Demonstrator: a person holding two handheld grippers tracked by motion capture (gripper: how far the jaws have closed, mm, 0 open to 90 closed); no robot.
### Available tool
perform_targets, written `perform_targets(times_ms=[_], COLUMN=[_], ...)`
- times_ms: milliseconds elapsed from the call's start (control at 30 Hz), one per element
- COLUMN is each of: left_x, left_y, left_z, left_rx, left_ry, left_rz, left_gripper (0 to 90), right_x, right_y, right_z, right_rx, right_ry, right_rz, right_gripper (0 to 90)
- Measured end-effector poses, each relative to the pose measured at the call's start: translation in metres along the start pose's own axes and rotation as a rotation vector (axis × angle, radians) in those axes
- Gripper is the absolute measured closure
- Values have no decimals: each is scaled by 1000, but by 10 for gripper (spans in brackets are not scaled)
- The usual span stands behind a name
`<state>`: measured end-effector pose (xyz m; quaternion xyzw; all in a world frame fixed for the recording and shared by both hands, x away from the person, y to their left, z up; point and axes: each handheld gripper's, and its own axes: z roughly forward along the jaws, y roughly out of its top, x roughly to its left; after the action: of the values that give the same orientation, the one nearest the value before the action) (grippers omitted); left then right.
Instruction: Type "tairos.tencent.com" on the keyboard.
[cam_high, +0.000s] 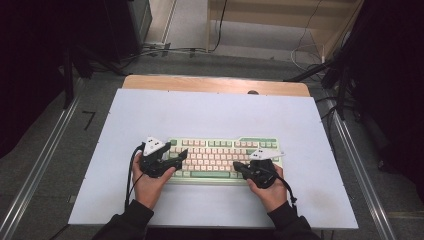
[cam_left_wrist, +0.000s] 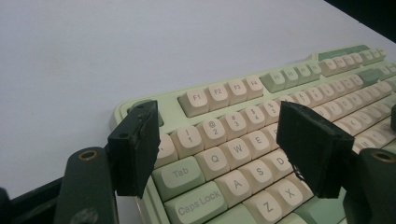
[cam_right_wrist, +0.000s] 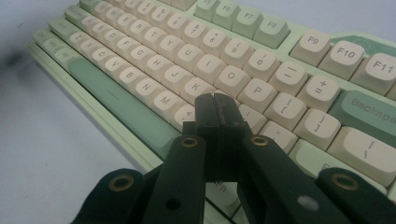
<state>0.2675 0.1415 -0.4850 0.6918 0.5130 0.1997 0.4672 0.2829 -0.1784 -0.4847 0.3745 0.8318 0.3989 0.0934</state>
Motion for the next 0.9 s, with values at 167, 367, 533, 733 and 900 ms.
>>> perform_targets(times_ms=[167,367,533,733,900], left_x=[0,0,0,-1,-1], left_y=[0,0,0,0,0], left_z=[0,0,0,0,1], left_rx=[1,1,0,0,1], left_ry=[-1,-1,-3,-4,-6], left_rz=[-2,-2,-4,-2,-3], left_gripper=[307,307,307,307,307], right_x=[1,0,0,0,-2], right_y=[0,-1,-1,0,4], right_z=[3,3,5,4,-3], right_rx=[7,9,9,9,-39], right_ry=[-1,-4,-2,14,15], right_rz=[-8,-3,-4,-2,7], right_gripper=[877,877,877,860,740])
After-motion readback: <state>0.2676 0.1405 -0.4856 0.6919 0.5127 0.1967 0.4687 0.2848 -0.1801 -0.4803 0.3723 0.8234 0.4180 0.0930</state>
